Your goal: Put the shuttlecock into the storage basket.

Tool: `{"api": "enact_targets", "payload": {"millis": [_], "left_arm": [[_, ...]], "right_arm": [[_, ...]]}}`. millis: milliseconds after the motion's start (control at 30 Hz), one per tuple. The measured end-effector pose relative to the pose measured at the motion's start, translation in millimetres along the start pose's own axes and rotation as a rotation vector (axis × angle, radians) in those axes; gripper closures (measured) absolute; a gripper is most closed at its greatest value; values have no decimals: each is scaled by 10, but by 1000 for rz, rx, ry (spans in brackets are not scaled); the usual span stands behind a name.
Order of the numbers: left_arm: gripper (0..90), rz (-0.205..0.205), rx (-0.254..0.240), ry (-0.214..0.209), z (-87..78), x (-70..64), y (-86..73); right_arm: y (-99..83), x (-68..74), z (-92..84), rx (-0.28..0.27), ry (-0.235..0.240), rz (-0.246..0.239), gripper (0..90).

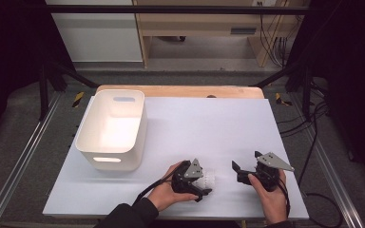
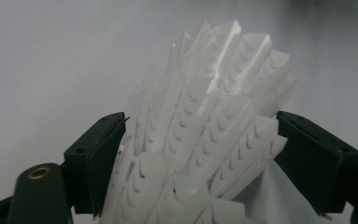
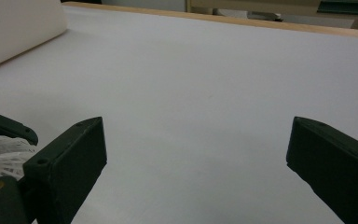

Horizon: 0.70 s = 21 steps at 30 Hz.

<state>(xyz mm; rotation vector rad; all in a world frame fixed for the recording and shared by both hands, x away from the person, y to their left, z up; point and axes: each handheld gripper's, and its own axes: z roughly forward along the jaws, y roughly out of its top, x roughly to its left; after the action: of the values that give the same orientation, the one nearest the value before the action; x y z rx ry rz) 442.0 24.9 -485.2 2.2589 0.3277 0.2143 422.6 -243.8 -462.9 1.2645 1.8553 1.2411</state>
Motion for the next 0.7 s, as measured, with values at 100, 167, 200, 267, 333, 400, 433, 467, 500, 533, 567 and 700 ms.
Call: {"api": "enact_targets", "payload": {"millis": [100,167,200,267,333,400,433,467,500,533,567,700], "left_arm": [[271,9,-6,15,2,-31,-4],[307,15,-4,27,0,-46,-5],[331,18,-6,34,2,-55,-8],[372,28,-9,46,1,-67,-12],[425,32,-11,59,-5,-74,-16],[461,41,-10,66,-10,-83,-12],[481,44,-15,70,-8,-91,-11],[497,47,-15,73,-10,-96,-8],[505,48,-14,74,-14,-97,-6],[519,50,-14,80,-21,-97,-5],[552,47,-18,82,-29,-94,-2],[620,37,-31,84,-51,-81,8]], "right_arm": [[0,1,0,0,1,-1,51],[0,0,0,0,1,0,51],[0,0,1,0,1,0,51],[-1,1,2,0,1,0,51],[0,1,3,0,2,-1,51],[-1,2,3,0,2,0,51],[-1,3,4,1,2,0,51],[-1,4,5,1,3,0,51],[-1,6,4,2,3,1,51],[-1,7,3,2,3,1,51],[-1,6,3,1,4,1,51],[-1,3,1,1,4,5,51]]}}
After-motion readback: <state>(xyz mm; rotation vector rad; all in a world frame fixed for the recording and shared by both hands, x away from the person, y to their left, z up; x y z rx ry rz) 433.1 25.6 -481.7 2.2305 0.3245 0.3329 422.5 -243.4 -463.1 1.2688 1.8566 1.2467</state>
